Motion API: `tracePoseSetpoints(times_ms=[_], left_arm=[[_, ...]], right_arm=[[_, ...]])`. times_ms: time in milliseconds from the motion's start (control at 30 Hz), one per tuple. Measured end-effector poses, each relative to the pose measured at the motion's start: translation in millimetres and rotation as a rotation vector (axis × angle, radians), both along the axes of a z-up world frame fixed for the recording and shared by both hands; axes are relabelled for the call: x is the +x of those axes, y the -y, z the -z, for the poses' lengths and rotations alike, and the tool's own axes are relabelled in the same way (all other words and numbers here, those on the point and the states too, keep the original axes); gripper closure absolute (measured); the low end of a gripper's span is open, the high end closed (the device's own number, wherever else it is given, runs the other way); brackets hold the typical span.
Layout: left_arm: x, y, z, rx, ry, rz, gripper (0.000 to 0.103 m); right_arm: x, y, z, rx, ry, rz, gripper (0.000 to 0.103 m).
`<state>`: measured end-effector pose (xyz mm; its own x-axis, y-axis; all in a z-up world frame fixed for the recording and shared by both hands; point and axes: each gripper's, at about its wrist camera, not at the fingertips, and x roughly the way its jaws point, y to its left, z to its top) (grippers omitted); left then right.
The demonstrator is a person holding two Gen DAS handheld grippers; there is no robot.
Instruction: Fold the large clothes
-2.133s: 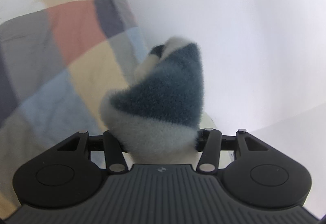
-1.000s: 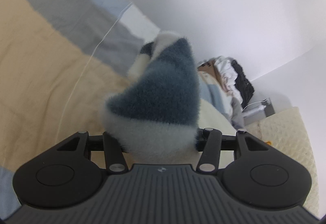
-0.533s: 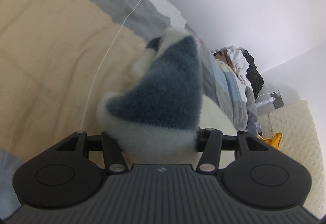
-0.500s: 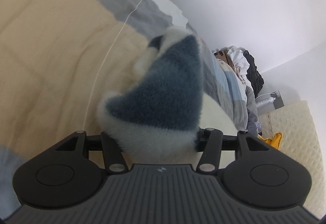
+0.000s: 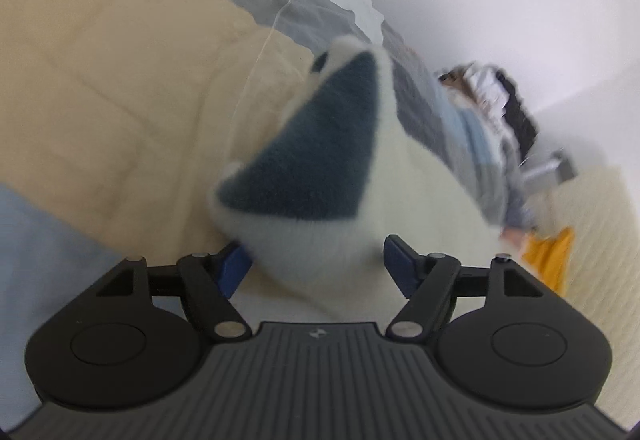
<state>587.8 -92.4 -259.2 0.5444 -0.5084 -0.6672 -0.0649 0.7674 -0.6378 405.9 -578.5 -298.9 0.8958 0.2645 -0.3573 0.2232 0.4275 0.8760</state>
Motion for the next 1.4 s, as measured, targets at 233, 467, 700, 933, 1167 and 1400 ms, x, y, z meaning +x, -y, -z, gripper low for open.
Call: tracePoseSetpoints(times_ms=[233,467,700,933,1167,1400], left_arm=[[-46.7,-7.5,-78.6,0.126,0.08,0.041,0.027],[-118.0,9.5,-183.0,0.283,0.268,0.139,0.027],[-215.1,27.7,-263.4,0.439,0.495,0.189,0.027],[-304.7,37.9,-306.9,0.509,0.621,0.2,0.027],[-379.0,45.7,-301.7,0.56,0.726,0.24,0.027],[-425.0,43.8,-284.0,0.567,0.763,0.241,0.027]], right_arm=[[-41.5,-6.8,-59.4,-0.138,0.089,-0.054,0.043],[-75.4,-32.6,-167.6,-0.362,0.237,-0.083,0.043],[-146.6,-88.9,-262.8,-0.676,0.332,-0.094,0.043],[-215.2,-127.8,-296.4,-0.867,0.334,-0.079,0.043],[-278.5,-152.0,-297.5,-0.951,0.354,-0.063,0.043],[-317.2,-174.2,-280.6,-0.976,0.371,-0.074,0.043]])
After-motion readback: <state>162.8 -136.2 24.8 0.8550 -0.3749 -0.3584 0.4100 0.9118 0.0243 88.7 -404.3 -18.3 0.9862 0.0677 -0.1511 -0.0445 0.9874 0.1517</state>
